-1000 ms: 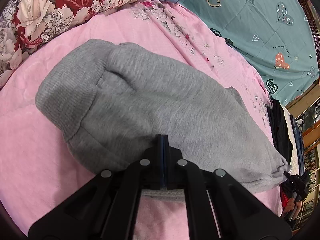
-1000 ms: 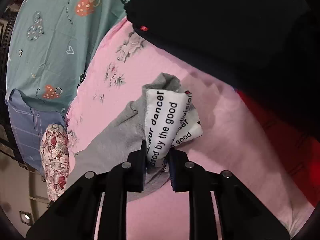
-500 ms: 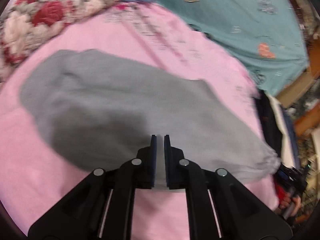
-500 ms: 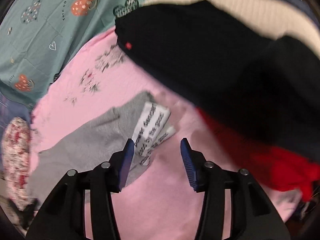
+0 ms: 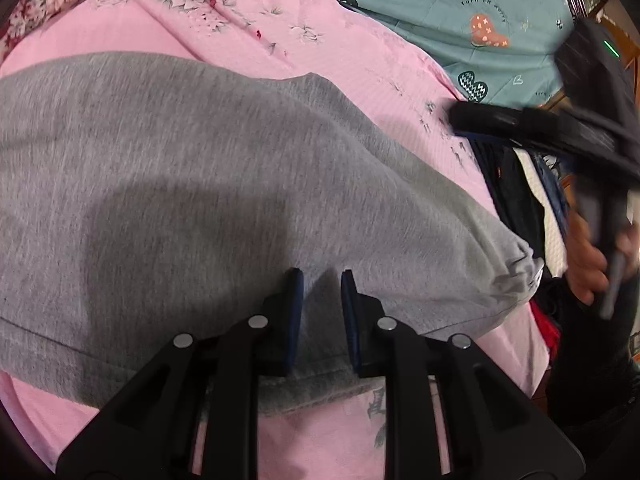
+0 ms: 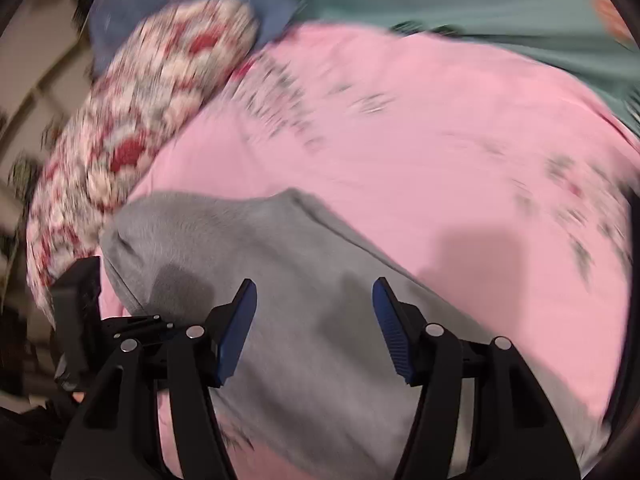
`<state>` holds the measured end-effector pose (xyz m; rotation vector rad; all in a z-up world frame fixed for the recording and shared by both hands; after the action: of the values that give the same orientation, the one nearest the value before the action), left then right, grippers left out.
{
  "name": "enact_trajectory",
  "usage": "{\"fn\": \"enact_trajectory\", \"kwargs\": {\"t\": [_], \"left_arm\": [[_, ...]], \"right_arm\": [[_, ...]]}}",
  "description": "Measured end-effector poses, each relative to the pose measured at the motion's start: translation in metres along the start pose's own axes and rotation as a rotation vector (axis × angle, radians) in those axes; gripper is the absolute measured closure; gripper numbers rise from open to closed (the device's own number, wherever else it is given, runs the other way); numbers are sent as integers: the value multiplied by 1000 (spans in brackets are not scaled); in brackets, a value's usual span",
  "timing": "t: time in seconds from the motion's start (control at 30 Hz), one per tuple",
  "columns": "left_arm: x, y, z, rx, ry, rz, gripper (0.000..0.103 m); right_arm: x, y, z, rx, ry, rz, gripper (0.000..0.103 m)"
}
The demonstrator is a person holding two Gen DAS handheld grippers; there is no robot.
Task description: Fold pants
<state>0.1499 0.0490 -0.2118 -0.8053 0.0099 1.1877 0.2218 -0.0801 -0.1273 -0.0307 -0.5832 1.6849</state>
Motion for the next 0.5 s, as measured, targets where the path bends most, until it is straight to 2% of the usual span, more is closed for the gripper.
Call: {"fn": "enact_trajectory", "kwargs": {"t": [0.1,0.27,0.3,0.33,0.37,0.5], "left_arm": [[-1,1,0,-2,-3,-6,84],[-2,2,-1,0,7,-3,84],[-2,1,-1,0,9,-3,84],[-2,1,-1,0,10,-3,84],[-2,1,-1,-1,12,-3,84],[-2,2,0,-3,12,-2,84]], "right_arm": [[22,-22,-59,97,62,105,42],[30,-30,-100,137,96,141,42],[30,-29,-103,137,79,135,49],[31,-27,-104,133,55,134,83],[33,-25,-104,123,45,139,94],[36,-40,-88,26,50,96,96]]}}
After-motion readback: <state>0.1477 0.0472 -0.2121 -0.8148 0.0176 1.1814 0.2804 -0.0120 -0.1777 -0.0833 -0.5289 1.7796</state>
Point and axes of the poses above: each gripper's, at about its wrist camera, not at the fingertips, and z roughly against the way its jaws point, x to its left, y to its underside, the point moved 9 cm from there along -z, roughly the way its jaws point, and after that the axes turned 12 degrees about -z, right-handed, at the moved point
